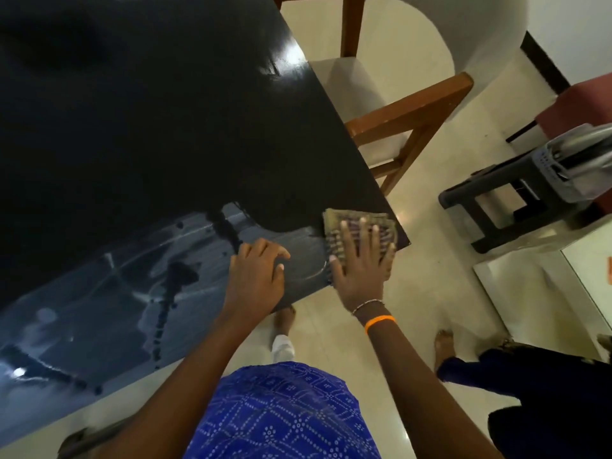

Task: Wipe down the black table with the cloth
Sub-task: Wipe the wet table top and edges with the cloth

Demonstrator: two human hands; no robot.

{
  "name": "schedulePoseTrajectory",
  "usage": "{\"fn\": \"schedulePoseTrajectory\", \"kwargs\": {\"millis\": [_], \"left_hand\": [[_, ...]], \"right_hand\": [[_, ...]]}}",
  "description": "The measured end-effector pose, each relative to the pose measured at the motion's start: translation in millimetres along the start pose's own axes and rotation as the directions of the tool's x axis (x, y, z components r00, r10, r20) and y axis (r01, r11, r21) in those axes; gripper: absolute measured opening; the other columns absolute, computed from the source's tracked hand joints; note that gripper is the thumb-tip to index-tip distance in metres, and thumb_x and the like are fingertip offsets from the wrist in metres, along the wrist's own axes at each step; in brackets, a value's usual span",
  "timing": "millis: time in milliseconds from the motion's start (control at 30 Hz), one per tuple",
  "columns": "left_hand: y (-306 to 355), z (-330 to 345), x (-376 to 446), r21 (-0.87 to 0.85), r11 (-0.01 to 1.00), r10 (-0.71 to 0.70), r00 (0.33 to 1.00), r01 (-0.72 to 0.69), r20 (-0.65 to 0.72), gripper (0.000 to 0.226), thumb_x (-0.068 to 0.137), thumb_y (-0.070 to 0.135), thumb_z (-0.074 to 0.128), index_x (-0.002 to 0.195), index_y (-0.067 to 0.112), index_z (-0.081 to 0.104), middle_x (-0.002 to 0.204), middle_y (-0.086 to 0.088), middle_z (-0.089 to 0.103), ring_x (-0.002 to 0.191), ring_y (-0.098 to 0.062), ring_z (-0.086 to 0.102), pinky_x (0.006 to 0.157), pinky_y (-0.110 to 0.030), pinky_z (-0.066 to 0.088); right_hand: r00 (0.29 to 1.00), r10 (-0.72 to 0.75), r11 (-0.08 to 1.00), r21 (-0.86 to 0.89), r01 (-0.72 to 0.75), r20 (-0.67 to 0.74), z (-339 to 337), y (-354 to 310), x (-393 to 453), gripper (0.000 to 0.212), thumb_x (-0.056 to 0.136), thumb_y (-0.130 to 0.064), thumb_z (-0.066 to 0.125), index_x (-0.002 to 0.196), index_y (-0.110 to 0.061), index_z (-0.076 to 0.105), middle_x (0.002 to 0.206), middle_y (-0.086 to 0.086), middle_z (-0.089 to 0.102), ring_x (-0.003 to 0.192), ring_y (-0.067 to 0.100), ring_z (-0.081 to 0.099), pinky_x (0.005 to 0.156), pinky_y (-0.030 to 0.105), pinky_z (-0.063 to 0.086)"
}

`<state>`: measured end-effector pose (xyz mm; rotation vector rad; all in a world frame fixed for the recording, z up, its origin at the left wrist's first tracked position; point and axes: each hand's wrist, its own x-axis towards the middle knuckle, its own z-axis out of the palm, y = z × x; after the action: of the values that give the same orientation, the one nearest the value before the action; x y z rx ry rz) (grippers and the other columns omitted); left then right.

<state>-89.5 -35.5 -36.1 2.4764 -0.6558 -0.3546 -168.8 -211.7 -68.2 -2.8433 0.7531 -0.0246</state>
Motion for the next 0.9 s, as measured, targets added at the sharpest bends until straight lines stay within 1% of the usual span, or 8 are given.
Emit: {"fn": "schedulePoseTrajectory", "kwargs": {"millis": [167, 267, 367, 467, 567, 667, 767, 900], "left_hand": [[-36.4, -26.6, -31.9, -0.035, 0.985, -0.171, 0.979, 0.168, -0.113, 0.03, 0.083, 0.003, 0.045, 0.107, 0.018, 0.057, 0.113, -0.008, 0.057, 0.103, -0.027, 0.045, 0.083, -0.035, 0.034], [-62.1, -45.6, -54.5, -0.08, 0.961, -0.274, 0.95, 0.264, -0.151, 0.033, 0.083, 0.002, 0.041, 0.108, 0.018, 0.056, 0.117, -0.01, 0.053, 0.109, -0.029, 0.043, 0.093, -0.043, 0.035], [-82.7, -60.5, -76.5, -0.088, 0.938, -0.345, 0.917, 0.334, -0.2, 0.034, 0.083, 0.001, 0.042, 0.107, 0.02, 0.057, 0.118, -0.008, 0.053, 0.109, -0.028, 0.042, 0.094, -0.043, 0.032], [-95.3, -67.2, -91.1, -0.106, 0.934, -0.357, 0.906, 0.342, -0.228, 0.03, 0.084, 0.001, 0.045, 0.105, 0.018, 0.059, 0.115, -0.009, 0.055, 0.107, -0.029, 0.043, 0.089, -0.038, 0.032], [-105.1, -72.6, -105.7, -0.104, 0.933, -0.359, 0.888, 0.344, -0.287, 0.027, 0.084, 0.002, 0.05, 0.103, 0.018, 0.061, 0.113, -0.007, 0.056, 0.105, -0.027, 0.045, 0.085, -0.03, 0.029], [-113.4, -76.3, -119.3, -0.107, 0.926, -0.377, 0.874, 0.362, -0.307, 0.024, 0.085, 0.005, 0.052, 0.104, 0.018, 0.06, 0.115, -0.007, 0.055, 0.107, -0.027, 0.045, 0.086, -0.031, 0.029], [-122.6, -79.6, -136.3, -0.131, 0.912, -0.41, 0.851, 0.389, -0.328, 0.024, 0.086, 0.006, 0.051, 0.105, 0.018, 0.059, 0.116, -0.007, 0.054, 0.107, -0.027, 0.045, 0.085, -0.03, 0.029], [-132.2, -83.7, -155.8, -0.169, 0.888, -0.459, 0.821, 0.427, -0.338, 0.021, 0.086, 0.005, 0.051, 0.102, 0.015, 0.06, 0.116, -0.009, 0.055, 0.107, -0.028, 0.046, 0.084, -0.029, 0.029]], "right_hand": [[0.973, -0.224, 0.975, 0.03, 0.222, 0.063, 25.1, -98.2, -56.9, 0.066, 0.088, -0.048, 0.032, 0.149, -0.026, 0.018, 0.157, 0.013, 0.015, 0.145, 0.039, 0.007, 0.112, 0.066, 0.007], [0.901, -0.419, 0.905, -0.031, 0.424, 0.11, 38.3, -148.3, -92.5, 0.066, 0.09, -0.056, 0.03, 0.148, -0.028, 0.017, 0.156, 0.011, 0.022, 0.143, 0.038, 0.019, 0.108, 0.067, 0.013], [0.843, -0.524, 0.843, -0.063, 0.534, 0.126, 40.2, -169.1, -97.6, 0.061, 0.088, -0.058, 0.034, 0.141, -0.03, 0.034, 0.15, 0.009, 0.037, 0.138, 0.036, 0.034, 0.105, 0.065, 0.021], [0.814, -0.574, 0.813, -0.058, 0.579, 0.087, 33.7, -152.7, -71.4, 0.054, 0.079, -0.053, 0.048, 0.127, -0.028, 0.054, 0.143, 0.01, 0.046, 0.136, 0.036, 0.036, 0.107, 0.067, 0.011], [0.874, -0.476, 0.869, -0.103, 0.485, 0.095, 22.5, -122.7, -30.4, 0.06, 0.079, -0.052, 0.041, 0.132, -0.027, 0.05, 0.15, 0.011, 0.037, 0.141, 0.037, 0.027, 0.11, 0.065, 0.013], [0.968, -0.232, 0.96, -0.14, 0.244, 0.097, 12.5, -88.2, 16.2, 0.062, 0.088, -0.05, 0.043, 0.144, -0.029, 0.03, 0.158, 0.006, 0.016, 0.146, 0.032, 0.011, 0.113, 0.059, 0.009], [0.998, -0.002, 0.996, -0.094, 0.007, 0.061, 10.0, -87.3, 38.2, 0.062, 0.091, -0.047, 0.043, 0.148, -0.029, 0.022, 0.159, 0.009, 0.011, 0.146, 0.033, 0.004, 0.115, 0.059, 0.007], [0.998, -0.026, 0.995, -0.099, 0.031, 0.058, 26.7, -145.7, 21.5, 0.062, 0.093, -0.048, 0.038, 0.149, -0.031, 0.016, 0.159, 0.012, 0.006, 0.146, 0.036, -0.001, 0.116, 0.059, 0.001]]}}
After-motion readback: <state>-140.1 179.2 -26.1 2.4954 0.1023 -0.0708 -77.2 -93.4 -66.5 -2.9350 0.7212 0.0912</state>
